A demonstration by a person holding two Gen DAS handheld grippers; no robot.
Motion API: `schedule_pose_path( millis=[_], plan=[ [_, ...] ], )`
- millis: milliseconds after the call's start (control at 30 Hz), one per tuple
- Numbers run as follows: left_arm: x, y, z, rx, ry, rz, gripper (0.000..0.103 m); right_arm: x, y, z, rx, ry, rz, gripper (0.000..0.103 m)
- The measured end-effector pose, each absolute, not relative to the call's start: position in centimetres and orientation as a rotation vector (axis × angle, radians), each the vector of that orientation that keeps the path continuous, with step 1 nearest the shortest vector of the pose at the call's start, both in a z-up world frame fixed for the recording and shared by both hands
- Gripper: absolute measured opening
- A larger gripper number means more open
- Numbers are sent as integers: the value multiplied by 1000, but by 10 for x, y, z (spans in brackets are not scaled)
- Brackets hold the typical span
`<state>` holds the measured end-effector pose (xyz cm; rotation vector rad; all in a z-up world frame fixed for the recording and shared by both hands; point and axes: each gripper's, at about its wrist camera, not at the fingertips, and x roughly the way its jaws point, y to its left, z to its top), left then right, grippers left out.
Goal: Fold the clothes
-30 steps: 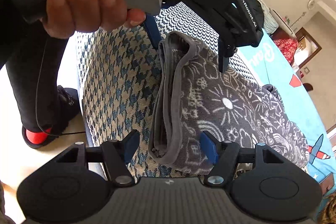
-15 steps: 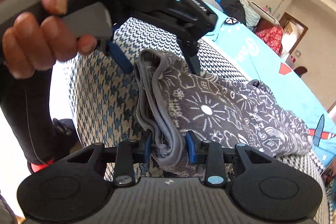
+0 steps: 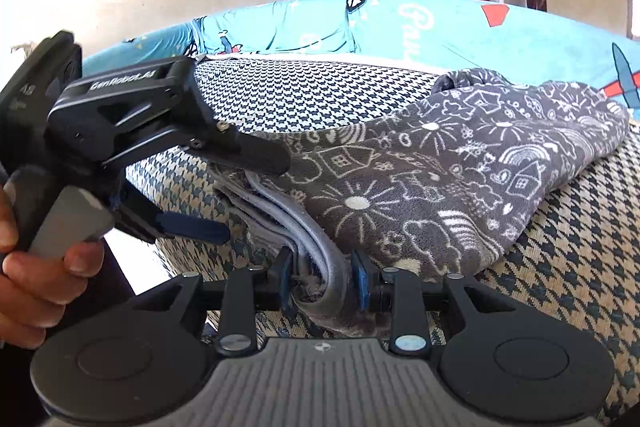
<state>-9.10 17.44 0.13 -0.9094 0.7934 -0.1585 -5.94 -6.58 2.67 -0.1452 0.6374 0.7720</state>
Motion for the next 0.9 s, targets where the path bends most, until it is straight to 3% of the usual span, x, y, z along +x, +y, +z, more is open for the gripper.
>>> schedule_pose_path(
  millis=[333, 500, 667, 900],
  plan=[
    [-55, 159, -3, -978, 770, -203, 103, -50, -82, 31, 10, 697, 770, 29],
    [-41, 151, 0, -949, 736, -141, 103, -56, -78, 33, -60, 658, 777, 29],
    [-36, 144, 4, -847, 748, -93, 92, -69, -68, 32, -202, 604, 797, 30],
    [-39, 153, 5, -870, 731, -99, 82, -82, -58, 26, -368, 539, 808, 48]
  ],
)
